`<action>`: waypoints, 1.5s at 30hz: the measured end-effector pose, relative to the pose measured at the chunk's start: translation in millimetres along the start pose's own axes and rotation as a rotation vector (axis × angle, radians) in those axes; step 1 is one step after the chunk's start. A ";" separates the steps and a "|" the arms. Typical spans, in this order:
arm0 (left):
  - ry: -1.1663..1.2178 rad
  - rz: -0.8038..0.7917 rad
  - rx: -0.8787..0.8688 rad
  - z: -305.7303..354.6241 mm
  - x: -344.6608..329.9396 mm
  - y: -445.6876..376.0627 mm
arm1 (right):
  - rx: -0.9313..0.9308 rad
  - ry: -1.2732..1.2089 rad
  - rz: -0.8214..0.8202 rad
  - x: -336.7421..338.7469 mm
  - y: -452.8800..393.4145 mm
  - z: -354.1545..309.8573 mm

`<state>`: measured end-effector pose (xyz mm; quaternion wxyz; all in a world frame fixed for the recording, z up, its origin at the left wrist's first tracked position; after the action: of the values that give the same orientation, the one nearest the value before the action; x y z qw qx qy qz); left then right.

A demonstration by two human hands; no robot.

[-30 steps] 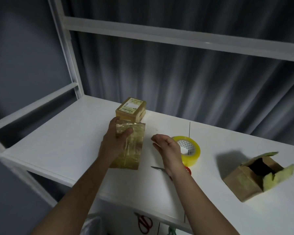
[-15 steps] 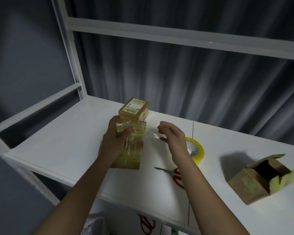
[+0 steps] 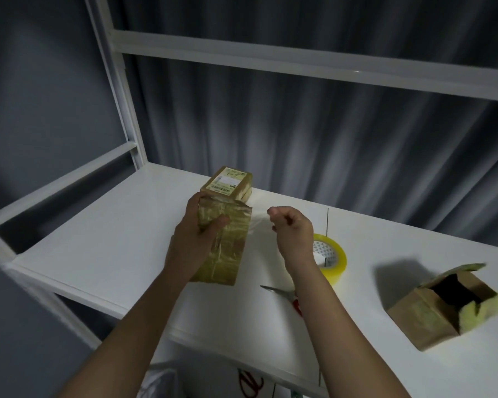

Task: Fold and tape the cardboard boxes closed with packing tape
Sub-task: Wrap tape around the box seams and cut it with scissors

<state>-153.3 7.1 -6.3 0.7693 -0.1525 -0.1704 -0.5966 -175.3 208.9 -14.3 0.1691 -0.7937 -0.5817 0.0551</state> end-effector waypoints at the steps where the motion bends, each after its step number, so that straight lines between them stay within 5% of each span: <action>1: 0.005 -0.004 0.005 1.6 -1.5 0.6 | 0.035 0.022 0.044 0.7 1.8 -1.7; 10: 0.014 -0.026 0.022 8.3 -6.5 -1.6 | -0.024 -0.214 0.066 -0.3 5.8 -4.7; 14: 0.048 -0.002 0.039 9.9 -9.2 -2.3 | 0.238 0.217 0.128 -0.1 20.4 -25.0; 16: 0.037 0.005 0.036 13.9 -9.9 -4.7 | 0.419 0.257 0.158 -2.8 42.8 -43.1; 18: 0.022 0.005 0.048 15.7 -11.4 -6.7 | 0.492 0.182 -0.013 -17.7 59.6 -47.9; 21: 0.045 -0.010 0.070 16.2 -14.2 -5.7 | 0.357 -0.012 -0.241 -33.4 59.7 -42.8; 26: 0.097 0.009 0.044 21.1 -9.9 -1.2 | -0.036 -0.277 -0.372 -44.5 36.7 -30.3; 32: 0.025 -0.050 0.014 24.3 -7.8 3.1 | -0.270 -0.288 -0.420 -34.1 19.0 -13.7; 36: 0.155 -0.086 0.050 20.4 -5.8 2.2 | -0.153 -0.274 -0.327 -18.4 19.7 -22.2; 41: 0.359 -0.138 0.169 11.5 -12.8 8.7 | -0.057 -0.150 -0.468 -41.6 17.9 -21.7; 45: 0.493 -0.184 0.242 4.7 -8.4 13.2 | -0.211 -0.035 -0.491 -20.4 6.3 -0.8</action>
<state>-142.8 19.6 -6.2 0.7427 0.1063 -0.0614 -0.6583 -175.9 187.8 -17.8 0.0838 -0.6408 -0.7624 -0.0347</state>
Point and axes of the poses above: each hand's wrist, its own y-axis away from the middle knuckle, its own x-axis out of the back of the hand, z = x × y, the point moved 6 cm from there along -y, towards the middle knuckle, and after that the axes turned 9 degrees about x, right-handed, at the moved point
